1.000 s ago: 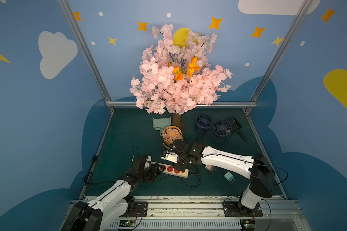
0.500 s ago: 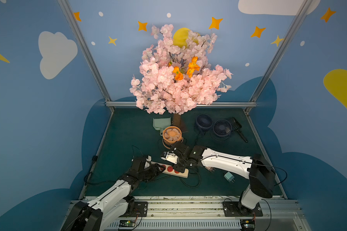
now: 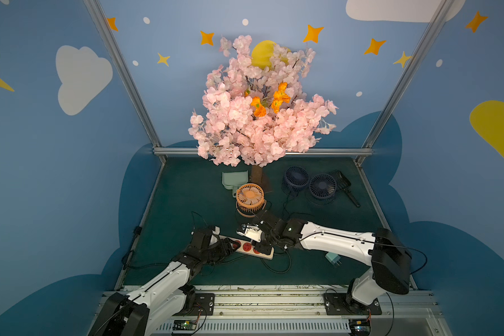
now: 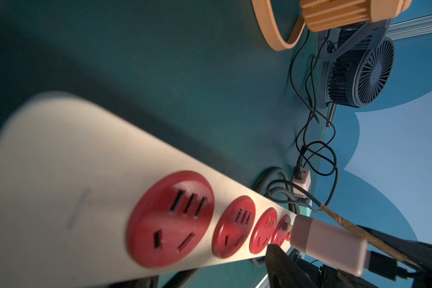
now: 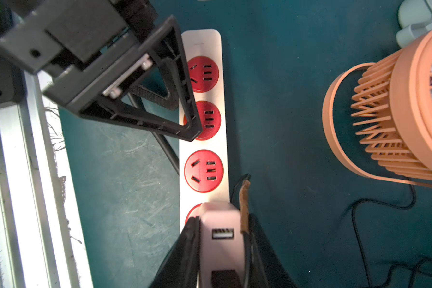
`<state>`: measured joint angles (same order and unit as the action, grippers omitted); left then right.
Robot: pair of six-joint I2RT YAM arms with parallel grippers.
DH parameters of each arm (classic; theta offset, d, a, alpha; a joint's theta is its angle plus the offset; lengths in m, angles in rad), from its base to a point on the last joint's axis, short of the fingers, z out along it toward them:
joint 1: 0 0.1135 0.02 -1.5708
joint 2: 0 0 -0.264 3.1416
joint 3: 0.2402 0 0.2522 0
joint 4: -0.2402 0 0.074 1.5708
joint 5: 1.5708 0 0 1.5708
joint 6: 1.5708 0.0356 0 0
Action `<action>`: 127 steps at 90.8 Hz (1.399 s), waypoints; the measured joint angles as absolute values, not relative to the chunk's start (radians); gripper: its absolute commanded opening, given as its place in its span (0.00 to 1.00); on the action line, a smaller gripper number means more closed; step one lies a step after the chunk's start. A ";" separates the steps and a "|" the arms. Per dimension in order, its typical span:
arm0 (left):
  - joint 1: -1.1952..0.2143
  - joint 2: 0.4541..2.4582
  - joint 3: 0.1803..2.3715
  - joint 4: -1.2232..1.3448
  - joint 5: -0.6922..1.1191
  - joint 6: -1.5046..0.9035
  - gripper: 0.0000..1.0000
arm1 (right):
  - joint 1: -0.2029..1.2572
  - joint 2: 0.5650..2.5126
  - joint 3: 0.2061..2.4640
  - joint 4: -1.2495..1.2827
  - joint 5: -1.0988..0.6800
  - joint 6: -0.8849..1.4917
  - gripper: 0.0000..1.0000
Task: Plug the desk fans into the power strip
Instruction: Insert the plug into the socket.
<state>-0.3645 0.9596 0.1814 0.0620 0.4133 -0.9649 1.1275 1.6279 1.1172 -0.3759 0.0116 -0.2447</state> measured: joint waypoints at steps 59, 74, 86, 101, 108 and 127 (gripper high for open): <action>-0.360 1.094 0.233 0.102 0.419 -0.918 0.58 | 1.198 1.575 0.978 -0.182 0.195 -0.304 0.00; -0.355 1.106 0.234 0.110 0.426 -0.904 0.57 | 1.193 1.575 0.975 -0.179 0.197 -0.295 0.00; -0.353 1.115 0.236 0.118 0.429 -0.899 0.56 | 1.162 1.575 0.982 -0.187 0.159 -0.261 0.00; -0.352 1.118 0.236 0.123 0.429 -0.893 0.56 | 1.125 1.575 0.994 -0.208 0.103 -0.193 0.00; -0.352 1.118 0.234 0.124 0.430 -0.893 0.55 | 1.114 1.576 0.995 -0.218 0.088 -0.155 0.00; -0.348 1.117 0.221 0.143 0.430 -0.897 0.54 | 1.112 1.567 0.969 -0.192 0.087 -0.073 0.00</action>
<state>-0.3485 1.1168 0.2214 0.1432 0.4301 -0.8967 1.1118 1.5673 0.9691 -0.1925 0.0872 -0.0731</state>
